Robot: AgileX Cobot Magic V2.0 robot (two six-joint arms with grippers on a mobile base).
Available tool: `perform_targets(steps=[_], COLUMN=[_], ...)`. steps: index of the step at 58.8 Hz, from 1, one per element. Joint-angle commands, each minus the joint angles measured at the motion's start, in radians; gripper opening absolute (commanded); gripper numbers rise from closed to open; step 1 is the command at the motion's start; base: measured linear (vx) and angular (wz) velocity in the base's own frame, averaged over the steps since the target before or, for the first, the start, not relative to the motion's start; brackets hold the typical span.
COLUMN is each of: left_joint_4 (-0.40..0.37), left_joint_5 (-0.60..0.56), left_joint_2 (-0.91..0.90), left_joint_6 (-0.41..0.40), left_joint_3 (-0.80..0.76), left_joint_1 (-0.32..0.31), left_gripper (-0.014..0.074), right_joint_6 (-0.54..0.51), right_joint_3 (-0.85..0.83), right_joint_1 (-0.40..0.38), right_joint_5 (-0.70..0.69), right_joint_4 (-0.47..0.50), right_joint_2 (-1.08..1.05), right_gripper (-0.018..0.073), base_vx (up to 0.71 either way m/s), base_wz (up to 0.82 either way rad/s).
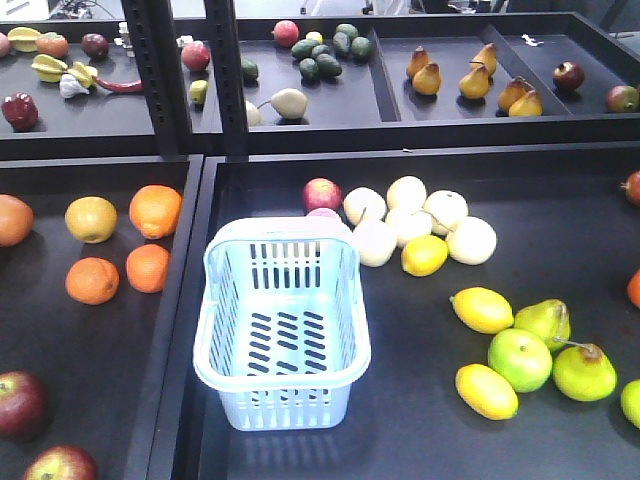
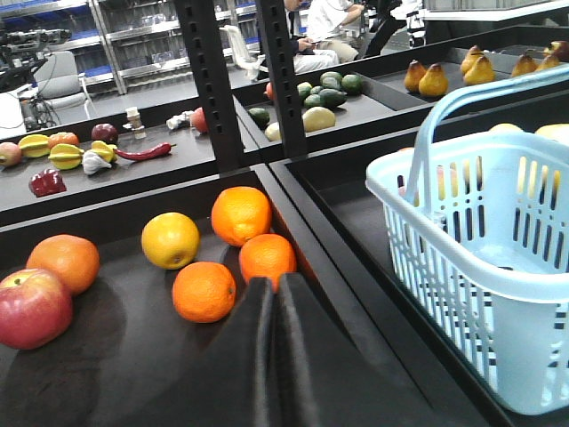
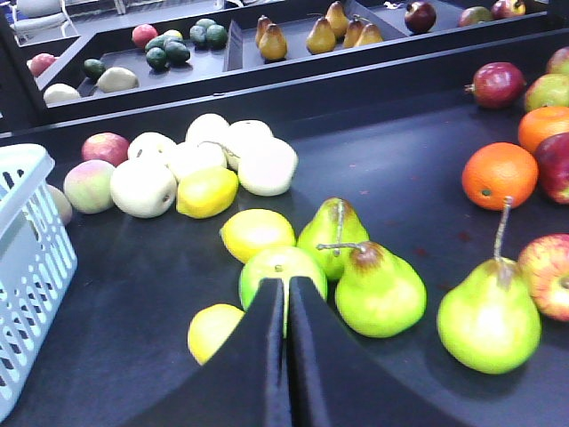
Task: Pick three apples into basket with both arms
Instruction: 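Turn the base to face the light-blue basket on the fruit table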
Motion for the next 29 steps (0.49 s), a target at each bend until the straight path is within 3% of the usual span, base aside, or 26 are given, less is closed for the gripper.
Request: perform_targets(steps=[1,29], left_joint_4=[-0.013,-0.013], left_joint_5=[-0.064,-0.064], left_joint_2=[-0.014,-0.014], left_joint_6=[-0.005,-0.005], left_joint_3=[-0.026,-0.026], left_joint_1=[-0.008,-0.008], left_gripper=[0.0002,0.0002], right_joint_6=[0.000,0.000], right_joint_3=[0.009,0.009], right_joint_1=[-0.003,-0.003], right_joint_5=[-0.073,-0.073], right_joint_4=[-0.017,-0.017], right_joint_2=[-0.002,-0.002], right_gripper=[-0.0005,-0.0005], base_vx=[0.03,0.02], base_wz=[0.08,0.05])
